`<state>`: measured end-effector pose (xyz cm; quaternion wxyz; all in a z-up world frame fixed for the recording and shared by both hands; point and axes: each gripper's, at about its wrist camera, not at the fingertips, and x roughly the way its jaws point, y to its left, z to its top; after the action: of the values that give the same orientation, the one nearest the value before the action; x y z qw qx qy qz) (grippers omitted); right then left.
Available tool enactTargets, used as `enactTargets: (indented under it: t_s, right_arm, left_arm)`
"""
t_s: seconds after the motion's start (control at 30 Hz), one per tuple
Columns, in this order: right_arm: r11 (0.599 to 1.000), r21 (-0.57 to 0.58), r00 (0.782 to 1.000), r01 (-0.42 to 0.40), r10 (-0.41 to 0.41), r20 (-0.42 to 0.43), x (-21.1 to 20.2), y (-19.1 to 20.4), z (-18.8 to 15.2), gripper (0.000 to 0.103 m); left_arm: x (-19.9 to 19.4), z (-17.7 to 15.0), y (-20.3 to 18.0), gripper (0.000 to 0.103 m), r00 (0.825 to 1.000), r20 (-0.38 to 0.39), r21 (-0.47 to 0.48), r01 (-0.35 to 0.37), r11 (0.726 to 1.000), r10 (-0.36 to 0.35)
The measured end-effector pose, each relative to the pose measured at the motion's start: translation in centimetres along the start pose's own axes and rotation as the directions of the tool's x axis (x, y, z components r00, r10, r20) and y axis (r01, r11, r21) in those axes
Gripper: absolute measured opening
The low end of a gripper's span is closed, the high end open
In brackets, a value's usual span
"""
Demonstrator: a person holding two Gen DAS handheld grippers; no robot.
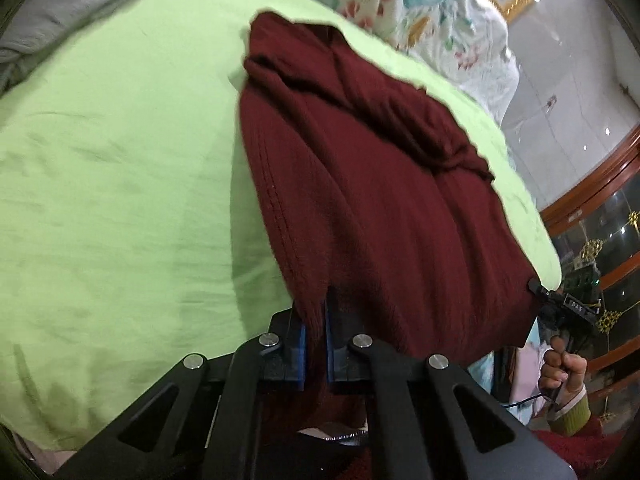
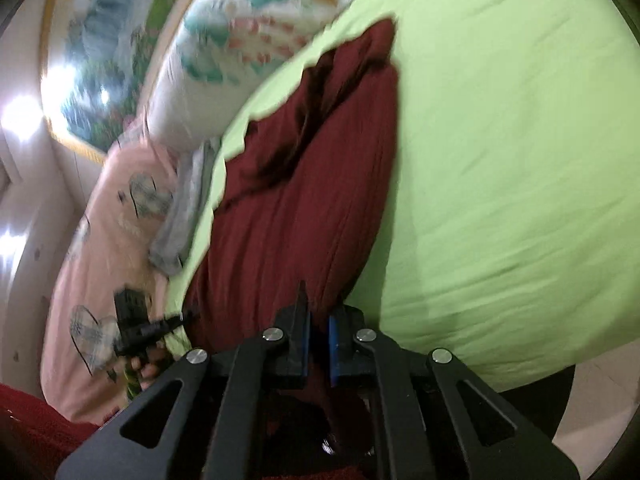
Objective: Fold large clothes
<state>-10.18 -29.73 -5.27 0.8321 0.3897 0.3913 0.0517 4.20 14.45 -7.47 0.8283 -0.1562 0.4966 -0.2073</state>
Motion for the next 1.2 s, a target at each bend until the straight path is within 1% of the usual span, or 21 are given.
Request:
enactTargets:
  t_s: [0.03,0.1,0.17,0.2,0.23,0.27,0.3,0.33,0.37,0.4,0.47,0.5,0.57,0.67,0.73,0.8,0.9,0.97,1.03,1.13,1.2]
  right_arm:
    - [1.0,0.019,1.0,0.004,-0.005,0.022,-0.8,-0.7,0.3,0.007]
    - [0.999,0.038,1.0,0.008,-0.009,0.022,-1.0,-1.7,0.6,0.007]
    - [0.999,0.047,1.0,-0.022,0.022,-0.008,-0.3,-2.0,0.3,0.007]
    - [0.998,0.046,0.999,-0.038,0.039,-0.037,0.4,-1.9,0.1,0.01]
    - [0.998,0.041,0.997,-0.038,0.04,-0.059,0.9,-1.7,-0.1,0.011]
    - [0.999,0.033,0.996,-0.038,0.04,-0.083,1.4,-1.5,-0.5,0.013]
    - [0.998,0.029,0.994,-0.049,0.052,-0.096,1.5,-1.5,-0.7,0.018]
    - [0.998,0.021,0.992,-0.065,0.067,-0.105,1.5,-1.5,-1.0,0.02]
    - [0.997,0.009,0.991,-0.072,0.073,-0.11,1.6,-1.4,-1.3,0.02]
    - [0.997,0.001,0.99,-0.072,0.072,-0.124,1.8,-1.3,-1.5,0.02]
    - [0.997,-0.02,0.987,-0.072,0.068,-0.146,2.0,-1.1,-1.7,0.019]
    - [0.997,-0.036,0.986,-0.069,0.063,-0.156,2.1,-0.8,-1.7,0.006]
    - [0.995,-0.053,0.985,-0.089,0.08,-0.153,1.8,-0.2,-1.4,0.005]
    - [0.986,-0.044,0.982,-0.162,0.156,-0.107,0.9,0.7,-0.2,0.005]
    - [0.978,-0.037,0.977,-0.205,0.202,-0.065,0.3,1.3,1.3,0.004]
    - [0.972,-0.036,0.973,-0.232,0.231,-0.027,0.1,1.9,2.9,0.004]
    - [0.966,-0.046,0.966,-0.256,0.257,0.029,0.0,2.8,6.1,0.004]
    - [0.964,-0.058,0.963,-0.259,0.262,0.062,0.6,3.4,8.6,0.004]
    - [0.967,-0.055,0.963,-0.25,0.254,0.086,1.4,3.7,11.2,0.004]
    - [0.978,-0.05,0.972,-0.202,0.206,0.111,3.1,3.9,15.3,0.004]
    - [0.986,-0.015,0.978,-0.165,0.165,0.124,4.8,3.4,18.3,0.004]
  left_arm:
    - [-0.5,-0.1,0.6,0.004,1.0,0.009,-0.013,0.013,1.0,-0.013]
    - [-0.5,-0.3,1.5,0.005,1.0,-0.001,-0.029,0.022,0.999,-0.022]
    - [0.1,-0.6,1.7,0.005,0.999,-0.029,-0.039,0.03,0.999,-0.031]
    - [0.4,-0.7,1.6,0.006,0.998,-0.046,-0.04,0.035,0.999,-0.037]
    - [0.6,-0.8,1.5,0.008,0.997,-0.059,-0.041,0.04,0.998,-0.042]
    - [0.8,-0.9,1.5,0.013,0.996,-0.073,-0.047,0.04,0.998,-0.044]
    - [0.9,-0.9,1.6,0.014,0.995,-0.084,-0.053,0.051,0.997,-0.055]
    - [1.1,-1.0,1.6,0.014,0.994,-0.092,-0.057,0.058,0.997,-0.063]
    - [1.2,-1.0,1.5,0.01,0.994,-0.092,-0.056,0.058,0.997,-0.063]
    - [1.3,-1.0,1.4,0.01,0.994,-0.091,-0.05,0.06,0.997,-0.065]
    - [1.4,-0.9,0.7,0.007,0.996,-0.081,-0.024,0.038,0.999,-0.04]
    - [1.3,-0.9,0.5,0.006,0.997,-0.073,-0.024,0.035,0.999,-0.037]
    - [0.6,-0.7,0.3,0.006,0.997,-0.045,-0.044,0.056,0.997,-0.058]
    - [-1.3,0.2,-0.5,0.005,0.996,0.021,-0.052,0.09,0.995,-0.089]
    - [-2.3,1.4,-1.2,0.005,0.993,0.06,-0.048,0.107,0.993,-0.104]
    - [-3.1,3.2,-2.1,0.005,0.988,0.105,-0.042,0.119,0.992,-0.114]
    - [-3.6,6.3,-2.8,0.003,0.971,0.179,-0.043,0.169,0.985,-0.159]
    - [-3.4,8.6,-3.2,0.003,0.962,0.215,-0.038,0.179,0.983,-0.167]
    - [-2.8,11.5,-3.5,0.003,0.958,0.236,-0.032,0.174,0.984,-0.162]
    - [-1.6,16.2,-3.9,0.003,0.953,0.267,-0.021,0.152,0.988,-0.141]
    - [-0.4,19.7,-3.8,0.003,0.951,0.285,-0.026,0.133,0.991,-0.121]
